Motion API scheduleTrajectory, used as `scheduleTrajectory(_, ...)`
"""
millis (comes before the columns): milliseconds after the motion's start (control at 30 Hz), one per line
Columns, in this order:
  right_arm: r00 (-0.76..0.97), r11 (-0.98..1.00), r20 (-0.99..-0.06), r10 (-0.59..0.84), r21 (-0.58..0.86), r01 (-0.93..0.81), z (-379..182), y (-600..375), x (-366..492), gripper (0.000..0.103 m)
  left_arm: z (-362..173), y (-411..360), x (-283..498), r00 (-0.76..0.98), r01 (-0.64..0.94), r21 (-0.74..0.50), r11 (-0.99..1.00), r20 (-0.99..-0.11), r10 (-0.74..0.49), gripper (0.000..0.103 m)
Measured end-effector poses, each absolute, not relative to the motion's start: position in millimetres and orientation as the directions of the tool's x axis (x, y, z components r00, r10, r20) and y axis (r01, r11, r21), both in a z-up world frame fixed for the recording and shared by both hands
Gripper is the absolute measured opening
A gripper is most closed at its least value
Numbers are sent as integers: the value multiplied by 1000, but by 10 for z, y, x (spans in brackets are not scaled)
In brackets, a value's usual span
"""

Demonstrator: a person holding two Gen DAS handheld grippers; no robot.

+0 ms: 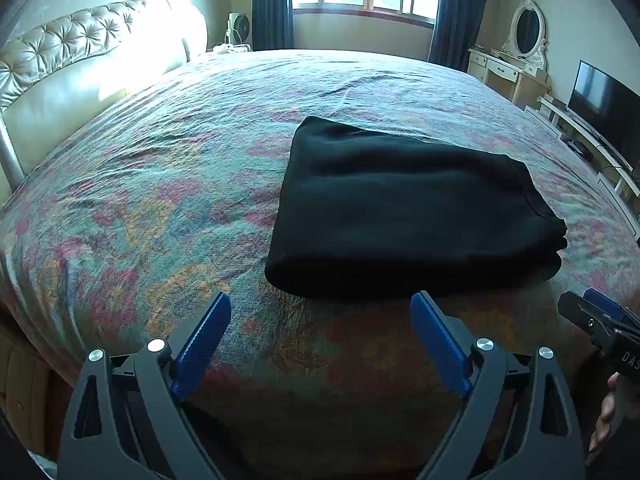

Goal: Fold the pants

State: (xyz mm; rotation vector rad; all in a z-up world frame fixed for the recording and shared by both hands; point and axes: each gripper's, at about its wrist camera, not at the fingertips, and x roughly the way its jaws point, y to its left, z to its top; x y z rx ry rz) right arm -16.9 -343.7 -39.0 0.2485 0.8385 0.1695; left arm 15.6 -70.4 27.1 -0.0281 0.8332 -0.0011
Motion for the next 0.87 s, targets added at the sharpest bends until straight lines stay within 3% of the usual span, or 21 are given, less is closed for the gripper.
scheduleTrajectory(300, 643, 955, -721, 258, 293, -54, -434, -3431, -151, 92, 335, -716, 127, 698, -30, -8, 1000, -716, 15, 90)
scheduleTrajectory(467, 633, 954, -728, 263, 293, -59, -468, -3405, -152, 92, 341, -735, 133, 654, 12, 2, 1000, -757, -6, 90)
scheduleTrajectory(600, 639, 954, -724, 261, 294, -57, -450, -3430, -151, 92, 379, -826, 68, 701, 48, 81, 996, -712, 24, 90)
scheduleTrajectory(867, 640, 951, -724, 256, 306, -35, -458, -3510, -145, 92, 423, -814, 77, 709, 38, 60, 997, -705, 15, 90)
